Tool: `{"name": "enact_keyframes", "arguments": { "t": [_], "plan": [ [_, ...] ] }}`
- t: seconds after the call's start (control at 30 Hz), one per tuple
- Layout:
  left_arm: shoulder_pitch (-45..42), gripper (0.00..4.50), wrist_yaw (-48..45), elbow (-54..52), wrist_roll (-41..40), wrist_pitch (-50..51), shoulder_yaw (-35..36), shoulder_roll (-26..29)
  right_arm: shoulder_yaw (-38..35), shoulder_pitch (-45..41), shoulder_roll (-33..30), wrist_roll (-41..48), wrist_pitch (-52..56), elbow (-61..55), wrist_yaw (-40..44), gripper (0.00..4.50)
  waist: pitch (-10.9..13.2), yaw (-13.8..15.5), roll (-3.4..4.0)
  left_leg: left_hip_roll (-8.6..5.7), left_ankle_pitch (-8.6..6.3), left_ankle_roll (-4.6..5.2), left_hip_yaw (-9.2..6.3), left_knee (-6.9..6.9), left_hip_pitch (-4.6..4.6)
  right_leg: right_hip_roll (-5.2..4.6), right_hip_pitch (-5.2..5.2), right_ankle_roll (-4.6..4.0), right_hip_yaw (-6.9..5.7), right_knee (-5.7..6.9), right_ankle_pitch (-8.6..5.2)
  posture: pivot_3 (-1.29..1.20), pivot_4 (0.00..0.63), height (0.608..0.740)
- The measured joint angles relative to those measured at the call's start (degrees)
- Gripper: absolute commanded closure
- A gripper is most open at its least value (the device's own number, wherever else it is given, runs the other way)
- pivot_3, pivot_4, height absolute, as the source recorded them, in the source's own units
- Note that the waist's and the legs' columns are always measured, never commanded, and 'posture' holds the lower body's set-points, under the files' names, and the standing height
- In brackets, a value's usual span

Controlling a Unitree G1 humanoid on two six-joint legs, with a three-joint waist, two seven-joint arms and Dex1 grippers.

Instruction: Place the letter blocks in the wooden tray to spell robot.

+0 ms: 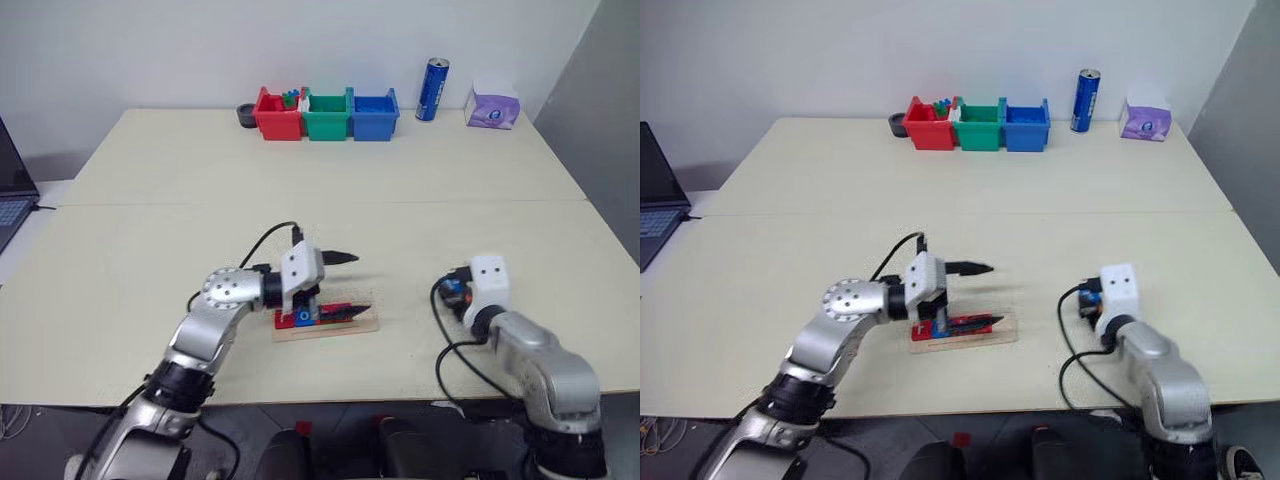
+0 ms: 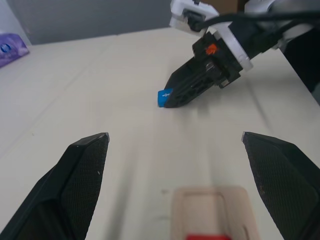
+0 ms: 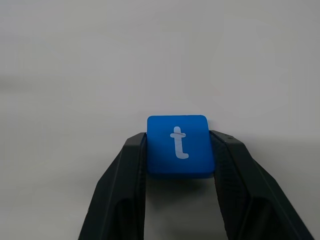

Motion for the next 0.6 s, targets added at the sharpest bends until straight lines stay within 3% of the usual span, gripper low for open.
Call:
{"name": "enact_keyframes", "arguments": {
  "t": [0.2, 0.6],
  "plan": [
    [3.48, 0.0, -1.89, -4.97, -2.31, 1.83, 1.35, 3.56, 4.45, -1.15, 6.03, 0.61, 9.22, -5.32, -2.57, 3.03, -0.01, 0.32, -0.02, -0.11, 0.02, -0.03, 0.05, 0.08, -0.01, -0.07, 0.01, 0.03, 0.0, 0.0, -0.01, 0.0, 0.15, 0.74],
    [3.45, 0.0, -1.48, -6.9, -3.34, 3.49, 1.71, 3.36, 6.87, -3.7, 5.77, 0.07, 11.05, -4.4, -2.7, 3.03, -0.01, 0.41, -0.02, -0.1, 0.02, -0.03, 0.02, 0.05, -0.06, -0.05, 0.01, 0.02, 0.0, -0.17, 0.0, 0.0, 0.15, 0.74]
  ]
}}
